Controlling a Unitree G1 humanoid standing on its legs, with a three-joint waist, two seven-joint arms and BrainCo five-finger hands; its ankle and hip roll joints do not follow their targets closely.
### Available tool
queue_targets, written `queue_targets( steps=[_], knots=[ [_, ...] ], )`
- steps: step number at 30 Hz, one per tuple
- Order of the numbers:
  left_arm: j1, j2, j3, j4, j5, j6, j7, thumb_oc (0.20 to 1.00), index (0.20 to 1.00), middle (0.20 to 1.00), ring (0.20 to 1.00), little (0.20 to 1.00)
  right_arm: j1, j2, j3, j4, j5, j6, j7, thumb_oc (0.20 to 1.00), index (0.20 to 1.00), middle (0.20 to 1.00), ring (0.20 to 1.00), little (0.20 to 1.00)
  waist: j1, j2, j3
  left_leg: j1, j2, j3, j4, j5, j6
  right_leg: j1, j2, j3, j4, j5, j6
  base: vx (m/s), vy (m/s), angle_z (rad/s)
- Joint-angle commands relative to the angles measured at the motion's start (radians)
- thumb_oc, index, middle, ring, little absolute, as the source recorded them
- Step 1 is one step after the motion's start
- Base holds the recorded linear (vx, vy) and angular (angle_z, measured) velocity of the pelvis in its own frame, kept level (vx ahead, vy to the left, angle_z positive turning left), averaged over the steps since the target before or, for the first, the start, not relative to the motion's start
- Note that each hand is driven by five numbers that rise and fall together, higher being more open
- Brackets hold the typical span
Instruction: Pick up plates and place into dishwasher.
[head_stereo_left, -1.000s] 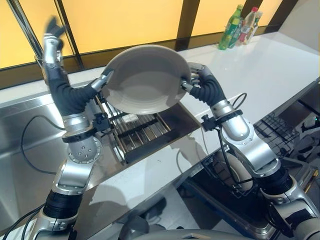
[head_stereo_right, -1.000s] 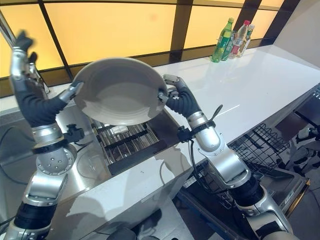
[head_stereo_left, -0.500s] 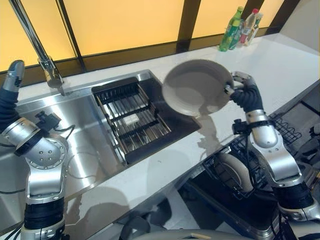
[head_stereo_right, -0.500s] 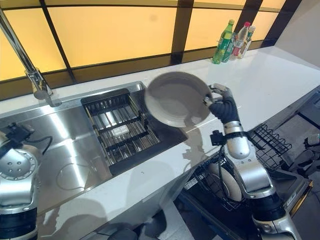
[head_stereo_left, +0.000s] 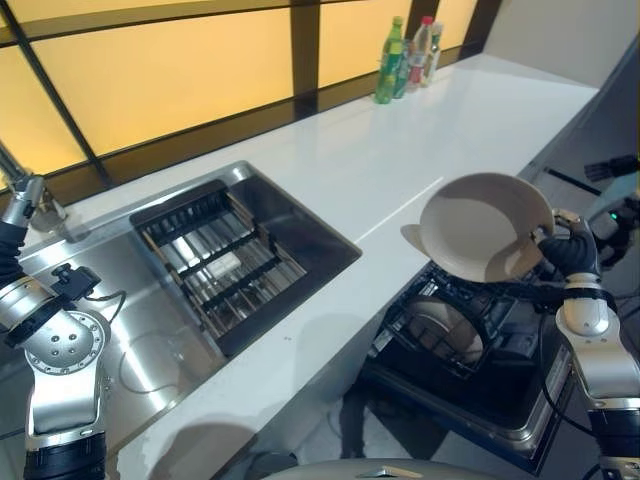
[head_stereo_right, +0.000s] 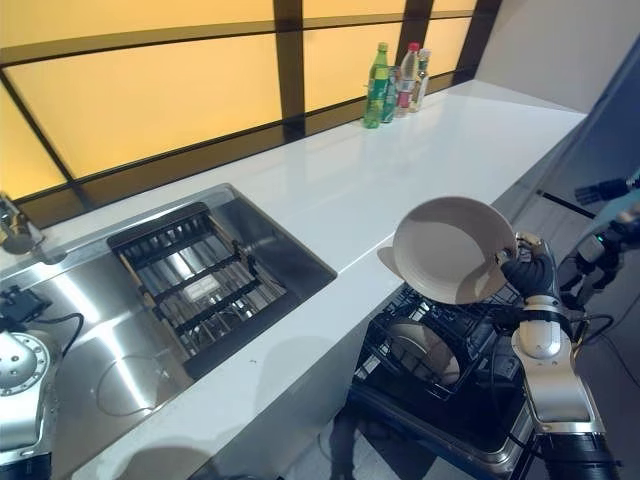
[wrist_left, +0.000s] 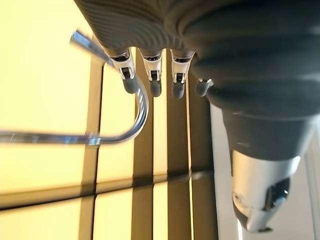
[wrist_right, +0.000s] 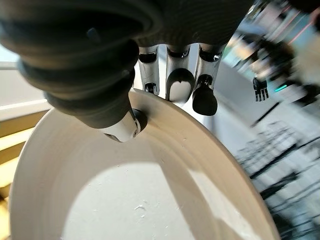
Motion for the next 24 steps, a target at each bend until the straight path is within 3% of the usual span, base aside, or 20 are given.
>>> queue_targets(
  steps=[1,4,7,10,12,16,19,22,24],
  knots=[
    [0.041,0.038,0.025,0.032,0.013,-0.008,-0.018,1.000,1.000,1.000,1.000,1.000,-0.045,-0.085,-0.025,0.021,-0.084,-0.036,-0.060,0.200,0.200,0.200,0.200,0.200,0.002,0.006,-0.027,-0.014,-0.035,0.000,-0.039,0.040,0.054,0.015,-0.035,0.043,0.109,-0.081,0.019,0.06,0.125,-0.07],
    [0.043,0.042,0.024,0.039,0.016,-0.008,-0.022,1.000,1.000,1.000,1.000,1.000,-0.053,-0.084,-0.025,0.076,-0.110,-0.046,-0.108,0.200,0.200,0.200,0.200,0.200,0.003,0.010,0.010,-0.029,-0.047,0.008,0.004,0.018,0.066,-0.016,-0.053,0.048,0.160,-0.091,0.025,0.04,0.126,-0.11],
    [0.031,0.059,0.014,0.051,0.020,-0.018,-0.023,1.000,1.000,1.000,1.000,1.000,-0.081,-0.083,-0.004,0.117,-0.106,-0.054,-0.167,0.200,0.200,0.200,0.200,0.200,0.013,0.018,0.069,-0.069,-0.066,0.002,0.077,0.001,0.092,-0.090,-0.070,0.039,0.321,-0.121,0.031,-0.01,0.114,-0.06],
    [0.022,0.069,-0.002,0.071,0.020,-0.026,-0.027,1.000,1.000,1.000,1.000,1.000,-0.086,-0.083,0.021,0.134,-0.111,-0.060,-0.213,0.200,0.200,0.200,0.200,0.200,0.011,0.014,0.125,-0.119,-0.099,-0.015,0.160,-0.011,0.113,-0.168,-0.066,0.076,0.452,-0.134,0.030,0.01,0.013,0.01],
    [-0.016,0.083,-0.043,0.098,0.018,-0.038,-0.003,1.000,1.000,1.000,1.000,1.000,-0.109,-0.095,0.050,0.167,-0.100,-0.074,-0.267,0.200,0.200,0.200,0.200,0.200,0.007,0.001,0.157,-0.192,-0.130,-0.022,0.221,-0.018,0.110,-0.199,-0.052,0.123,0.389,-0.122,0.023,-0.12,-0.148,0.07],
    [-0.191,0.175,-0.149,0.188,0.012,-0.062,0.121,1.000,1.000,1.000,1.000,1.000,-0.325,-0.138,0.165,0.294,-0.044,-0.080,-0.416,0.200,0.200,0.200,0.200,0.200,-0.014,0.004,0.255,-0.328,-0.145,-0.007,0.290,-0.036,0.109,-0.281,-0.058,0.229,0.226,0.042,0.078,-0.35,-0.333,0.27],
    [-0.321,0.233,-0.191,0.257,0.017,-0.044,0.189,1.000,1.000,1.000,1.000,1.000,-0.479,-0.146,0.245,0.366,-0.027,-0.067,-0.474,0.200,0.200,0.200,0.200,0.200,-0.042,0.005,0.310,-0.396,-0.135,-0.006,0.345,-0.072,0.117,-0.365,-0.049,0.303,0.188,0.125,0.083,-0.15,-0.350,0.21],
    [-0.306,0.241,-0.182,0.240,0.043,-0.028,0.209,1.000,1.000,1.000,1.000,1.000,-0.475,-0.167,0.272,0.385,-0.008,-0.075,-0.502,0.200,0.200,0.200,0.200,0.200,-0.038,-0.011,0.316,-0.441,-0.129,-0.008,0.410,-0.107,0.117,-0.359,-0.029,0.307,0.180,0.083,0.082,0.10,-0.378,0.10],
    [-0.263,0.249,-0.166,0.209,0.050,-0.018,0.210,1.000,1.000,1.000,1.000,1.000,-0.426,-0.177,0.265,0.362,-0.011,-0.070,-0.531,0.200,0.200,0.200,0.200,0.200,-0.024,-0.027,0.311,-0.456,-0.114,-0.027,0.441,-0.124,0.106,-0.333,-0.023,0.271,0.159,0.073,0.073,0.17,-0.450,0.15]
  ],
)
